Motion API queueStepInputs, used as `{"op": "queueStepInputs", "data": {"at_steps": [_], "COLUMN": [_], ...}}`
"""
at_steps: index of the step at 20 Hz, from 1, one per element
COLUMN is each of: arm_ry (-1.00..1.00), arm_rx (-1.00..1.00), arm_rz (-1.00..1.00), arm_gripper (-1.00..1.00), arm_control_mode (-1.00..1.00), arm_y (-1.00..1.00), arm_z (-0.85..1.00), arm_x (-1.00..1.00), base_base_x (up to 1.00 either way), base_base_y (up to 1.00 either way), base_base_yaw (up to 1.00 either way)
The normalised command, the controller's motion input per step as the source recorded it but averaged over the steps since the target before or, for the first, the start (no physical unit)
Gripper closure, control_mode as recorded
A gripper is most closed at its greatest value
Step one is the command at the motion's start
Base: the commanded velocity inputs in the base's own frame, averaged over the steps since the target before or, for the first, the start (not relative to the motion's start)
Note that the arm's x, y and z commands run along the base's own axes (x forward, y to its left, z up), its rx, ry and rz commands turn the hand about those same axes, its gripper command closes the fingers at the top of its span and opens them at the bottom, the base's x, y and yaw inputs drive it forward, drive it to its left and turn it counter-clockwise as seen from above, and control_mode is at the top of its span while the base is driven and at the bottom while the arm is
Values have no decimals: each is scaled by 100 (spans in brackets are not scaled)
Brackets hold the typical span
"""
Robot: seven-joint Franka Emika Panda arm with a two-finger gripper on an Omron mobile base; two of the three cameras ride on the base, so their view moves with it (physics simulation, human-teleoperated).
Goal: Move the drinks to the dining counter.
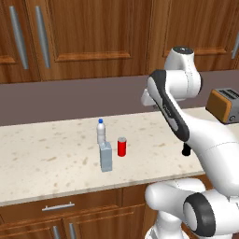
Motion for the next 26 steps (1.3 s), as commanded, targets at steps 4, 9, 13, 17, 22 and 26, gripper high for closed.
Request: {"op": "queueStepInputs", "data": {"at_steps": [4, 9, 13, 17, 22, 26], "arm_ry": [9, 17, 17, 16, 4, 0], "arm_rx": [1, 3, 3, 0, -2, -12], "arm_rz": [0, -3, 0, -1, -1, -1], "arm_gripper": [-100, -100, -100, -100, -100, -100], "arm_control_mode": [-100, -100, -100, -100, -100, -100], "arm_y": [-3, -64, -96, -89, -71, -47], "arm_z": [0, 0, 0, -6, -33, -48], "arm_x": [0, -23, -46, -30, -22, -16], "base_base_x": [0, 0, 0, 0, 0, 0], "base_base_y": [0, 0, 0, 0, 0, 0], "base_base_yaw": [0, 0, 0, 0, 0, 0]}}
